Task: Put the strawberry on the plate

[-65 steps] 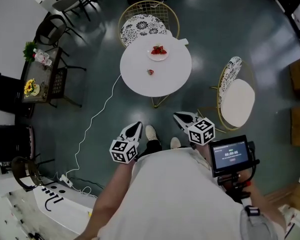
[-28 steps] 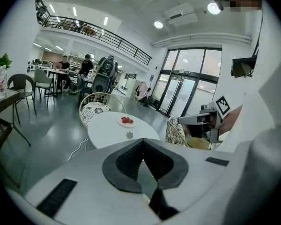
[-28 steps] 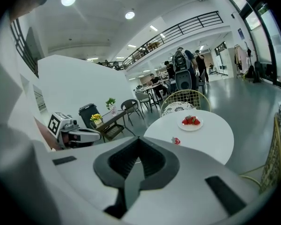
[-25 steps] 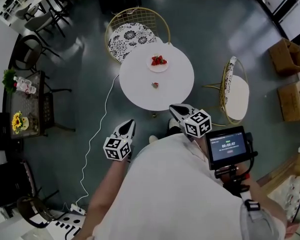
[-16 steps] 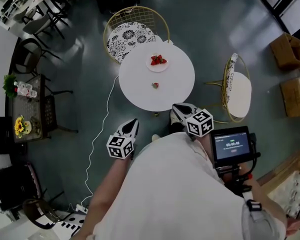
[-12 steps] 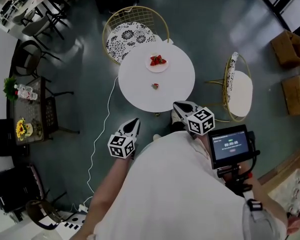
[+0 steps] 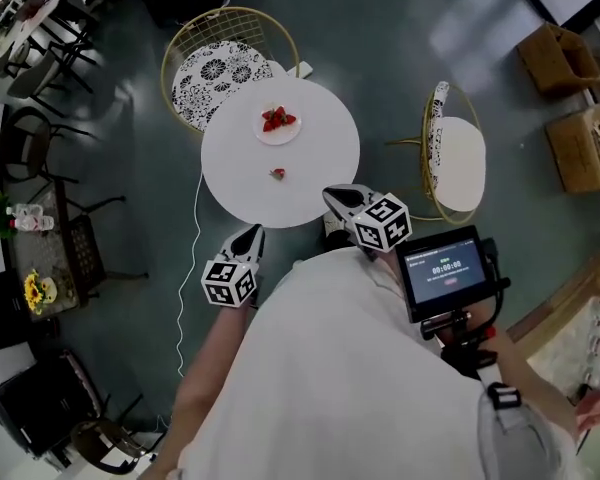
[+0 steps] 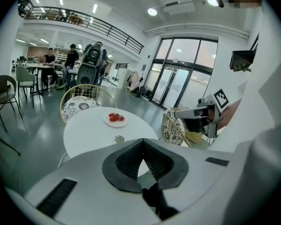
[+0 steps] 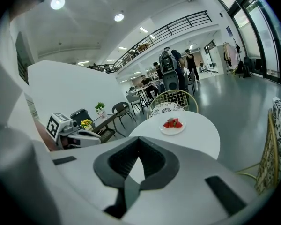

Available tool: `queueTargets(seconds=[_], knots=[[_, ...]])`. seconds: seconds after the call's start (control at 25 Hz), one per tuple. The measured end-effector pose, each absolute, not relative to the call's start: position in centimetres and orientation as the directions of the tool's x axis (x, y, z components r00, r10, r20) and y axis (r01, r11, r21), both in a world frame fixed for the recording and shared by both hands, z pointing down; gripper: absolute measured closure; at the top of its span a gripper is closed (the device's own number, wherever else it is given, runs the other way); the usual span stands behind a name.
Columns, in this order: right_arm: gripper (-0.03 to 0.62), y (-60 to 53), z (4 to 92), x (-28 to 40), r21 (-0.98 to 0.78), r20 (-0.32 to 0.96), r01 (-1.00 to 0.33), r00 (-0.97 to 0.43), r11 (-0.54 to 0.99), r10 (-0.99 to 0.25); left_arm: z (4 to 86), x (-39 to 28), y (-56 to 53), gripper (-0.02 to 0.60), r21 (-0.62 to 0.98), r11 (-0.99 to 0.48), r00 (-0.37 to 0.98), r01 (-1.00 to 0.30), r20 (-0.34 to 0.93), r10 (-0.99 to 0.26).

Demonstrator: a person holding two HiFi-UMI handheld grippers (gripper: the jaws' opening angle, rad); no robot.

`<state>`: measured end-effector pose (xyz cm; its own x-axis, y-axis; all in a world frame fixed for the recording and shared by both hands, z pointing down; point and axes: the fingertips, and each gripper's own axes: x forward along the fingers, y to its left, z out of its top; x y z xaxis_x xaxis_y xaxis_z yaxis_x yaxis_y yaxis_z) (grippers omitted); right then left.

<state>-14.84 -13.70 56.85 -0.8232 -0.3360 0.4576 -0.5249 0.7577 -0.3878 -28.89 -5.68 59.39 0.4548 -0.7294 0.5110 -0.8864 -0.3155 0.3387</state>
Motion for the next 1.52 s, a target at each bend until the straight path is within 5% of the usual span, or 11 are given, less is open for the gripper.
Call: queueTargets(seconds=[0.76, 1.52], knots=[[0.589, -21.4, 60.6, -13.8, -0.455, 0.497, -0.500, -0.829, 0.737, -0.256, 63.0, -26.0, -13.9, 0.577, 0.374, -0.308, 0.480, -0.875, 0.579, -0.659], [0.589, -24.1, 60.7, -14.6, -0.492, 0.510, -0.477, -0.836, 0.729, -0.202, 67.8, -26.6, -18.2, 0.575, 0.246, -0.329, 0.395, -0.912, 0.746, -0.537]])
